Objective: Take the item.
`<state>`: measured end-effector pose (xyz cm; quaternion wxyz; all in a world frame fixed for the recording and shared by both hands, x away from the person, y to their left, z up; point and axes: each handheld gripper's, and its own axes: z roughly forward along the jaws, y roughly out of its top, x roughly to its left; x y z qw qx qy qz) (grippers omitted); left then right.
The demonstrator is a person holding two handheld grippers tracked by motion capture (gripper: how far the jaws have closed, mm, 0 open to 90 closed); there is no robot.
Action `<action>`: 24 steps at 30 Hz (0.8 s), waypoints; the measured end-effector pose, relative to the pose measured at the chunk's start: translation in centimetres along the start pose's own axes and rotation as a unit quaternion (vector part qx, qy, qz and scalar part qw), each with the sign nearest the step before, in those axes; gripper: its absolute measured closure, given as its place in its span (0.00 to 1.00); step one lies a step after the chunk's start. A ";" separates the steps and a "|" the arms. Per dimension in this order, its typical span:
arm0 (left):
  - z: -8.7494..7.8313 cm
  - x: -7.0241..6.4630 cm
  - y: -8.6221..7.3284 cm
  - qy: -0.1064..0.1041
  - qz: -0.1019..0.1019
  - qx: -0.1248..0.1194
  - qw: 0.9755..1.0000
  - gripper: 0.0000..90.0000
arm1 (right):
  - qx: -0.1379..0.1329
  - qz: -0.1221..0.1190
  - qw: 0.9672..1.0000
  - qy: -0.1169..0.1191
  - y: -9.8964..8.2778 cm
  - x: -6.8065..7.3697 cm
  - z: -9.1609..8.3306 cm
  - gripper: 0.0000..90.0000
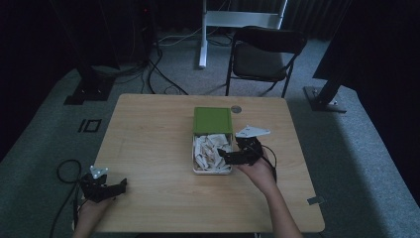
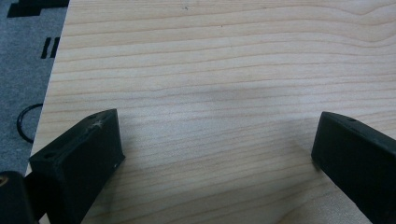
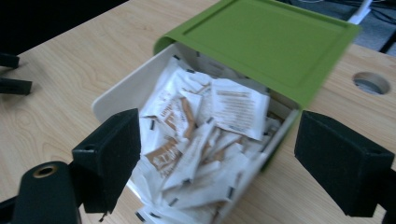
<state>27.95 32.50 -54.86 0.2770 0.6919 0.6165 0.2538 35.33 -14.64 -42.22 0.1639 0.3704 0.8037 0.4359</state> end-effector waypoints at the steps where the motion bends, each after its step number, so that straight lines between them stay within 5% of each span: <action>1: 0.0 0.0 0.0 0.000 0.001 0.000 1.000 0.03 | 0.001 0.000 1.000 0.002 0.1 0.2 0.3 0.16; 12: 0.0 0.0 0.0 0.000 0.000 0.000 1.000 0.03 | 0.022 -0.005 1.000 0.020 0.3 2.2 2.7 0.17; 24: 0.0 0.0 0.0 0.000 0.001 0.001 1.000 0.03 | 0.046 -0.014 0.998 0.030 -2.0 3.6 3.9 0.26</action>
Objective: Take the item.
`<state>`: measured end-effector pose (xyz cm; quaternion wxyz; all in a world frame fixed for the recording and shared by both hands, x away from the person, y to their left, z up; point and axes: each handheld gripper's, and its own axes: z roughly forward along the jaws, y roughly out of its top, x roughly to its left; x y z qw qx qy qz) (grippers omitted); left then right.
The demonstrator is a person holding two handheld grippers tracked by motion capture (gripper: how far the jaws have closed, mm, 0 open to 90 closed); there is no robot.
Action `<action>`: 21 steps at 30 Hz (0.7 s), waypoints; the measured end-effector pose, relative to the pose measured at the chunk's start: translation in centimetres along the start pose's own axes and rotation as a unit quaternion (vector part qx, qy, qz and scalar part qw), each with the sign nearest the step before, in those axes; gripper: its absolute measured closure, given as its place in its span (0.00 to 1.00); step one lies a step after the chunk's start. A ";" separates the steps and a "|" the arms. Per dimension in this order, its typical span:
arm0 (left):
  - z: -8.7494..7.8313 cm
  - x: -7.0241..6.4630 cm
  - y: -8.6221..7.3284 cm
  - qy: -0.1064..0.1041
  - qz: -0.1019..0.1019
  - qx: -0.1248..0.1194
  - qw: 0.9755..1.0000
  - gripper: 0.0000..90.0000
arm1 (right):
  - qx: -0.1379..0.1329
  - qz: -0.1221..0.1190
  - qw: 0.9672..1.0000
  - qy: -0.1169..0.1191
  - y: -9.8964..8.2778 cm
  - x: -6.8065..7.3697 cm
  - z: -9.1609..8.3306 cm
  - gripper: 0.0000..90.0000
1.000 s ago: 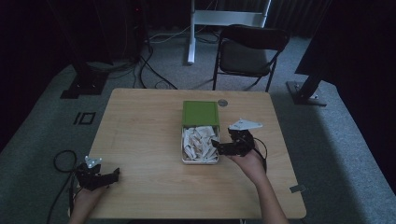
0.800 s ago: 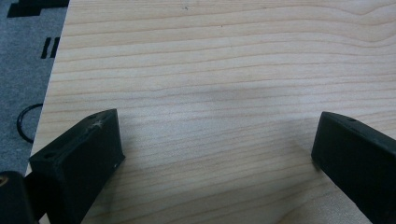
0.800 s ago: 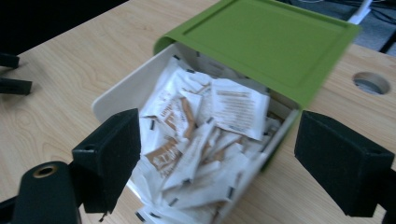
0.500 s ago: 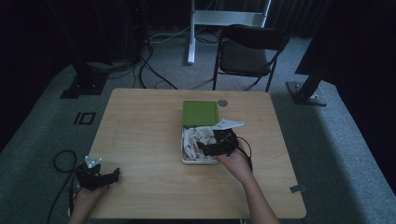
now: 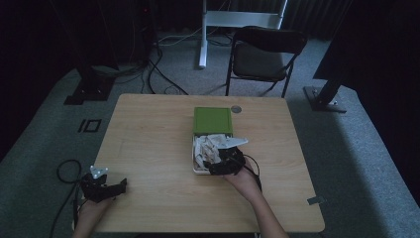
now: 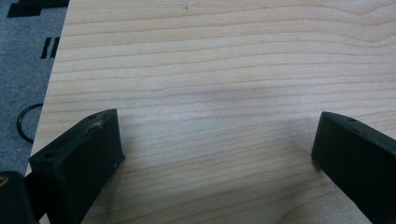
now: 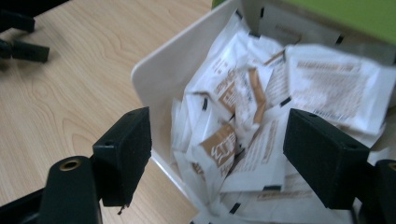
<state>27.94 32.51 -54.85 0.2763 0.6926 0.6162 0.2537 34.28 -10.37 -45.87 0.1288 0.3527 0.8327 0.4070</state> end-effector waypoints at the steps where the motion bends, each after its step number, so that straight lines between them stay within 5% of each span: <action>1: 0.0 0.0 0.0 0.000 0.000 0.000 1.000 0.03 | 0.002 -0.001 1.000 0.001 -0.2 0.1 0.1 0.29; 14: 0.0 0.0 0.0 0.000 0.000 0.000 1.000 0.03 | 0.010 -0.010 1.000 -0.024 -1.5 0.9 1.0 0.53; 21: 0.0 0.0 0.0 0.000 0.000 -0.001 1.000 0.03 | 0.020 -0.009 1.000 -0.018 -2.1 1.0 1.5 0.64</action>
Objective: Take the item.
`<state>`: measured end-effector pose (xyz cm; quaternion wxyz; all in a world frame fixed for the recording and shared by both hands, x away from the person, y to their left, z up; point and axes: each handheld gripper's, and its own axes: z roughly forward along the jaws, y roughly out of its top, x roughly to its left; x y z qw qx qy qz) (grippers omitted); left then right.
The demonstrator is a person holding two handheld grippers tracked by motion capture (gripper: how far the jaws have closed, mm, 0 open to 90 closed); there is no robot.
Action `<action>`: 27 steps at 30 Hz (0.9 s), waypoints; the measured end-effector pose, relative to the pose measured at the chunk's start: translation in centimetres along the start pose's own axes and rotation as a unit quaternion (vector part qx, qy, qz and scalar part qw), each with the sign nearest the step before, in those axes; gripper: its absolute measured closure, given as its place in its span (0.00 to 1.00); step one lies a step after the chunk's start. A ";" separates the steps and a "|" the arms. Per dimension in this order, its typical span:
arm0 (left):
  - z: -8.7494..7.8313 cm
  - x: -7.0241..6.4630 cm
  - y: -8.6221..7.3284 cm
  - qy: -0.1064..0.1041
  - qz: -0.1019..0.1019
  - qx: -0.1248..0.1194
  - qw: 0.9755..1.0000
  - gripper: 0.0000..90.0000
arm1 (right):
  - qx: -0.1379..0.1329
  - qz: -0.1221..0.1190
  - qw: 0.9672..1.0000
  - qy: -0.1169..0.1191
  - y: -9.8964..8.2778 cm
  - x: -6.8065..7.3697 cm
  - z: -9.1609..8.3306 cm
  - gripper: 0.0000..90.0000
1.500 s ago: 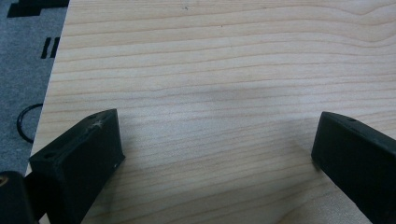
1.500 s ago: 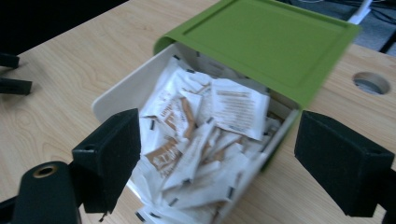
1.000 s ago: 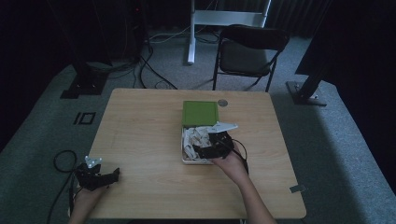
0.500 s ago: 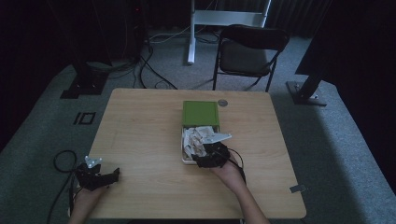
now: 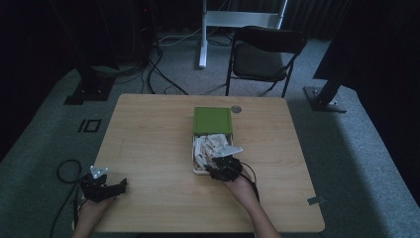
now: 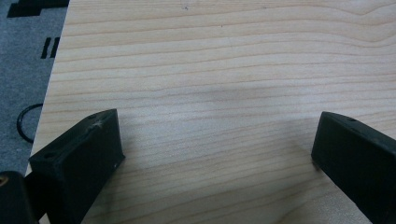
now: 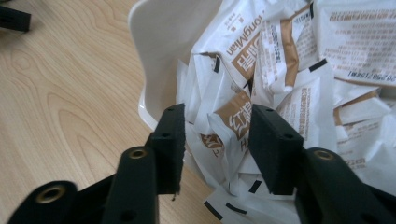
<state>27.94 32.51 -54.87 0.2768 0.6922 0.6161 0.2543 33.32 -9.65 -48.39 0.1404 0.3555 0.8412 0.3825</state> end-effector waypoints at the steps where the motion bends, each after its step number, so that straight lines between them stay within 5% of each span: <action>1: 0.0 0.0 0.0 0.000 0.000 0.000 1.000 0.03 | 0.001 0.001 1.000 -0.004 0.0 0.0 0.0 0.66; 18: 0.0 0.0 0.0 0.000 0.000 0.001 1.000 0.03 | 0.018 0.002 0.999 -0.042 -0.4 -0.2 0.3 0.97; 27: 0.0 0.0 0.0 0.000 0.000 0.000 1.000 0.03 | 0.004 0.010 0.999 -0.036 0.0 -0.6 -1.0 0.98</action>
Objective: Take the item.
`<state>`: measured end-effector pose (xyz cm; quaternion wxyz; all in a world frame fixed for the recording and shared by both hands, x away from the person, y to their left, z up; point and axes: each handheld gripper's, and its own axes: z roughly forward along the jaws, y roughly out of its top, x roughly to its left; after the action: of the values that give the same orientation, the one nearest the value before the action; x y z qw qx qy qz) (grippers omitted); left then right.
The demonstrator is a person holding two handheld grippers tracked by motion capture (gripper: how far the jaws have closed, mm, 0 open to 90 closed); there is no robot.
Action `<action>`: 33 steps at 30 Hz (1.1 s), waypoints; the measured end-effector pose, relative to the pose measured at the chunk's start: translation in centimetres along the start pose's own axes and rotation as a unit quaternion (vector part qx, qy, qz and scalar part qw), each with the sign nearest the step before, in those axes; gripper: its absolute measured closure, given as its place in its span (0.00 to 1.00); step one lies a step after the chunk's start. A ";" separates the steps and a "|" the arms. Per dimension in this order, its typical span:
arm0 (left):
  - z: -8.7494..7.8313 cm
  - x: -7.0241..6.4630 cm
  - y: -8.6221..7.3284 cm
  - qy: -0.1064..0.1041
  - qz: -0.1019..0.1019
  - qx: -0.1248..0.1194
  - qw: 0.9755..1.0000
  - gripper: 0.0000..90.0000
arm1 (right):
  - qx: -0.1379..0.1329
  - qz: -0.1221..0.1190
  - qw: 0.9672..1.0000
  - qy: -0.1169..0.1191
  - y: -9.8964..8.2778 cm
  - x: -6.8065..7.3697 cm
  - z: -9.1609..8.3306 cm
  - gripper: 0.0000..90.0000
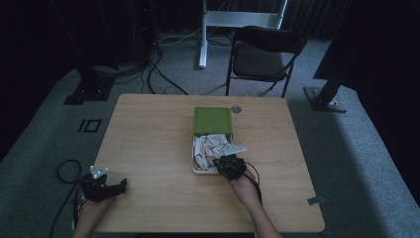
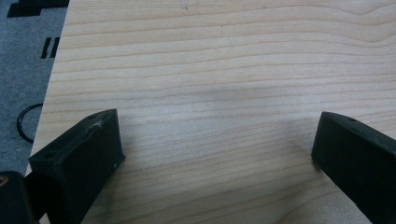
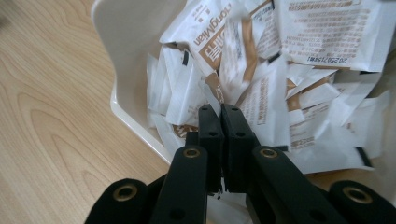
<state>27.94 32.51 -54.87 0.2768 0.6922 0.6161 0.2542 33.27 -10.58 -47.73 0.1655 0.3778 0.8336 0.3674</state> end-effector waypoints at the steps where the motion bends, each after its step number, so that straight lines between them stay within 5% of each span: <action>1: 0.0 0.0 0.0 0.000 0.000 0.000 1.000 0.03 | -0.002 -0.001 1.000 0.000 0.1 0.0 -0.1 0.98; 18: 0.0 0.0 0.0 0.000 0.000 0.001 1.000 0.03 | -0.066 0.002 0.998 0.003 2.8 -0.8 -4.0 0.98; 33: 0.0 0.0 0.0 0.000 0.000 0.001 1.000 0.03 | -0.111 0.022 0.993 -0.022 4.8 -4.1 -7.7 0.98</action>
<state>27.94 32.51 -54.85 0.2761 0.6928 0.6161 0.2534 34.14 -15.22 -39.02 0.2169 0.3837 0.7751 0.4528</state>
